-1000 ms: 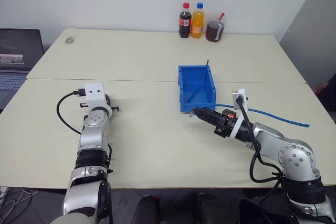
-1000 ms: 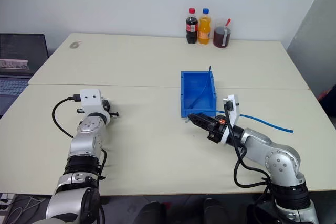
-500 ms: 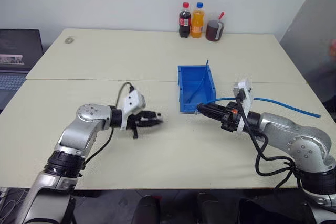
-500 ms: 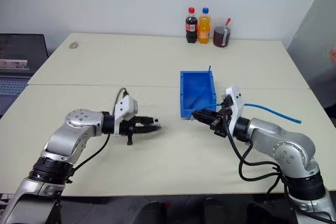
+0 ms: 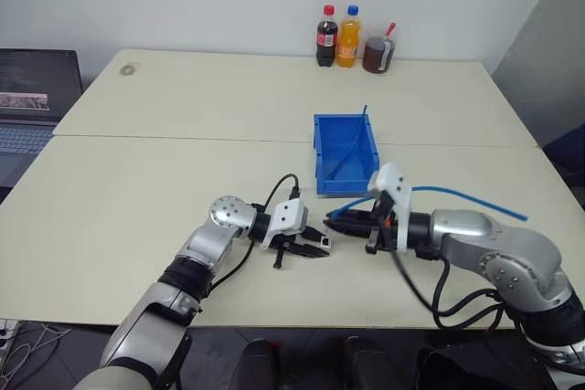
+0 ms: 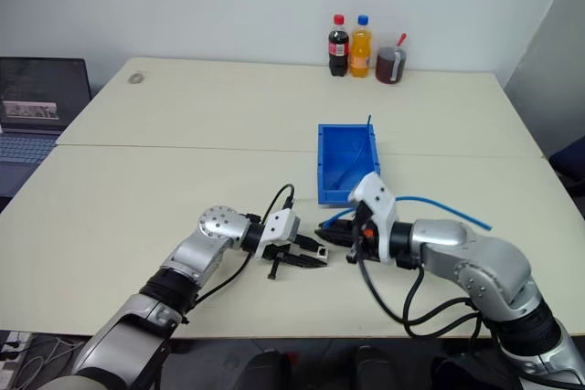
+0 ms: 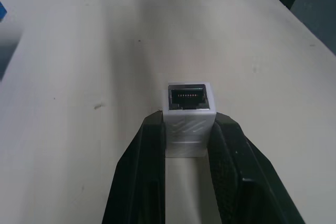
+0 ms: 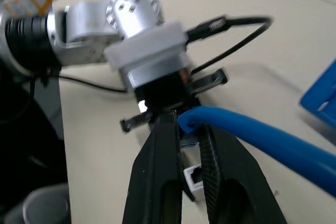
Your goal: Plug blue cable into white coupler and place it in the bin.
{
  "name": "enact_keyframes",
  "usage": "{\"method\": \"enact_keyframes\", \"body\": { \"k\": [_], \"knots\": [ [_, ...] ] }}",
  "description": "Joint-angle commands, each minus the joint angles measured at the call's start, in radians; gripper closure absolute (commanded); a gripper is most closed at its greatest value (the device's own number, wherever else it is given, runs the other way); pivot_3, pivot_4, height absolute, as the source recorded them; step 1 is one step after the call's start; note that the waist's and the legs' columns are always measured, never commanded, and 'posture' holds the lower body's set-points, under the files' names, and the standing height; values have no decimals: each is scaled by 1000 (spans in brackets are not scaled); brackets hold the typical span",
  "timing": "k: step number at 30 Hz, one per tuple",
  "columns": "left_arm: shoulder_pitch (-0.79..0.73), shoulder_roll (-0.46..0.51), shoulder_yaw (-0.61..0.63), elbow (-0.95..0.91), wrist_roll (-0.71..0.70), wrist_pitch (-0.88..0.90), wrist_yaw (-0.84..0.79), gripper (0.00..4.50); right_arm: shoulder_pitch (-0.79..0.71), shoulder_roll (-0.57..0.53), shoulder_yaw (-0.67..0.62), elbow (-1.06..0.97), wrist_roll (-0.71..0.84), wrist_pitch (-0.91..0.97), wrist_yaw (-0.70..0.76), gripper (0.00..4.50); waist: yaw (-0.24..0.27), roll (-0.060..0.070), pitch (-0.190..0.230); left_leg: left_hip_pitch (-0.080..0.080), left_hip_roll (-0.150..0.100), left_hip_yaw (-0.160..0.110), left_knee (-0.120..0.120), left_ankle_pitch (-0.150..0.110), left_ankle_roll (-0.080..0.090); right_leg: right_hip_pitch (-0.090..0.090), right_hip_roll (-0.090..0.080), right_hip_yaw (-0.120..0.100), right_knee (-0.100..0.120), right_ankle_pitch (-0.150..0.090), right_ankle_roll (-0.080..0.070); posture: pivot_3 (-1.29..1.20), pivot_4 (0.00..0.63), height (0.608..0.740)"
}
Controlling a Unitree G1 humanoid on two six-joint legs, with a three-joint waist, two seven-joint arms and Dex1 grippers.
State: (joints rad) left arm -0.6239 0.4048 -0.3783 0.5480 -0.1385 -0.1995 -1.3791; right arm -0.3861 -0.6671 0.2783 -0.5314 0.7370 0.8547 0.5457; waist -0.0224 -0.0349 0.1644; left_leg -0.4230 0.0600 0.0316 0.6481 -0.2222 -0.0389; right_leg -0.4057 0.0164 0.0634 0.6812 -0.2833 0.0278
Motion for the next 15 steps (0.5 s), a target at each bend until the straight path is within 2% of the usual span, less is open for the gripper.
{"method": "enact_keyframes", "body": {
  "k": [1,8,15],
  "knots": [
    [-23,-9,-2,94,50,-53,1,3724,19,-6,28,-5,-103,-83,47,4266,-1,0,0,0,0,0,1,0,0,0,0,1,0,1,1,0,150,740],
    [-27,-26,5,91,38,-42,1,3724,61,47,51,76,-236,-187,70,4266,-4,-1,-1,1,0,1,2,0,0,1,0,2,0,2,3,0,150,740],
    [-22,-18,18,65,29,-4,-10,3724,58,87,49,118,-289,-218,101,4266,-4,-1,-1,1,0,1,2,0,0,1,0,2,0,2,3,0,150,740]
  ]
}}
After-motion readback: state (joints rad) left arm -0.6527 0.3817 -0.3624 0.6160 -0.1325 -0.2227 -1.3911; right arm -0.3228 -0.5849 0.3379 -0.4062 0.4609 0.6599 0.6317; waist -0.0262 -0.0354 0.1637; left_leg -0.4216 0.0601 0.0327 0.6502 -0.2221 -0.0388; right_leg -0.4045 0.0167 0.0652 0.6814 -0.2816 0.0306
